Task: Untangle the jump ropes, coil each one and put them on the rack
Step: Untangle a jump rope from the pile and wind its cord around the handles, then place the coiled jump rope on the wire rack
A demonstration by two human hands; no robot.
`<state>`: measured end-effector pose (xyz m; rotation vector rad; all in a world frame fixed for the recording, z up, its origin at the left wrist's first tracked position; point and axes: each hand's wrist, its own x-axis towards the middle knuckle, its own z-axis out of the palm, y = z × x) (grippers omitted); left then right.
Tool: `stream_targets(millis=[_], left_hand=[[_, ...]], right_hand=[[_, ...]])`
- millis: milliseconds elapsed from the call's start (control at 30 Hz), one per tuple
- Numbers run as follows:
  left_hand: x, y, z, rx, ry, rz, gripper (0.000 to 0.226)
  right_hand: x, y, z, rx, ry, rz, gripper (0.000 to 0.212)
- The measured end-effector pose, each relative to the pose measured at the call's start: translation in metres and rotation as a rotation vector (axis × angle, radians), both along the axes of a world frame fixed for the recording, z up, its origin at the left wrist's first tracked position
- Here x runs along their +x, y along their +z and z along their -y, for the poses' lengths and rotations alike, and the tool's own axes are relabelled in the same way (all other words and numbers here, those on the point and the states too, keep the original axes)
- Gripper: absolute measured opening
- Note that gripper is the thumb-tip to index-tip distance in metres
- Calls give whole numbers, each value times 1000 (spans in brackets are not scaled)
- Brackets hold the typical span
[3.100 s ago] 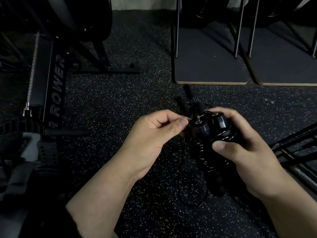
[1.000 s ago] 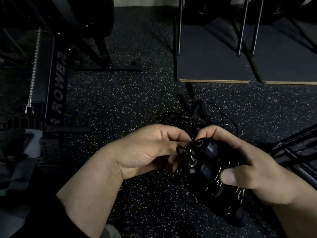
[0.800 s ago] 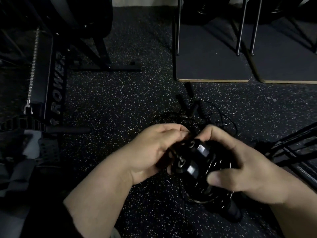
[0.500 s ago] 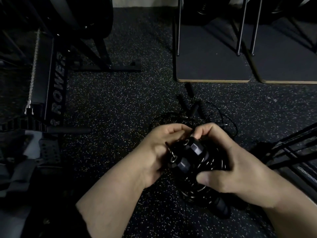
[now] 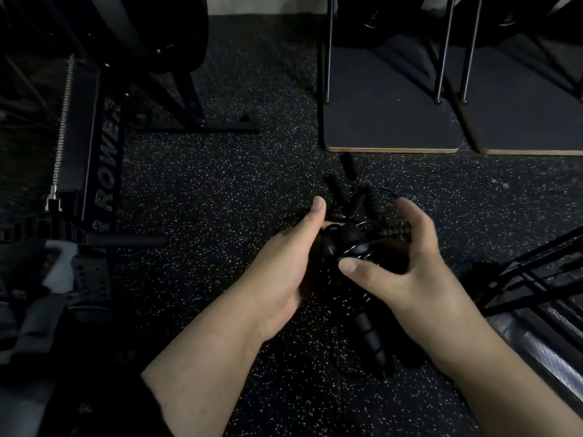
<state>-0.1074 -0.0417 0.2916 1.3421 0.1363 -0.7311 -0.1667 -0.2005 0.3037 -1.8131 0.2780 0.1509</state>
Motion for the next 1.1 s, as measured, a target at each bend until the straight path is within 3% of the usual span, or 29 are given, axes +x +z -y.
stream_targets(millis=[67,167,333,433,533,700,800,1000,1100], left_hand=[[1,-2,-1,47,3,10,62],[-1,-3,0,79,40,18,62],[-1,-8,4,-68,129,-28,68],[-2,-13,4,-74,-15,-6,70],[-11,-12,8,-65,-74,1,46],[-15,-3,14,70,73,81,31],[-15,4,17,147,126,88,36],[-38,18,28,96,137,48,45],[-56,31,37,112,162,48,44]], right_hand=[[0,0,0,-15,12,-6,102],[1,-3,-3,-8,60,-45,76],[6,-9,-6,28,-207,-8,45],[8,-10,-6,138,-360,38,33],[9,-10,-5,235,-406,17,30],[7,-11,-2,184,-232,-41,40],[2,-10,-6,274,-141,-68,39],[-22,5,1,279,-190,-53,38],[-48,14,9,260,-214,-48,48]])
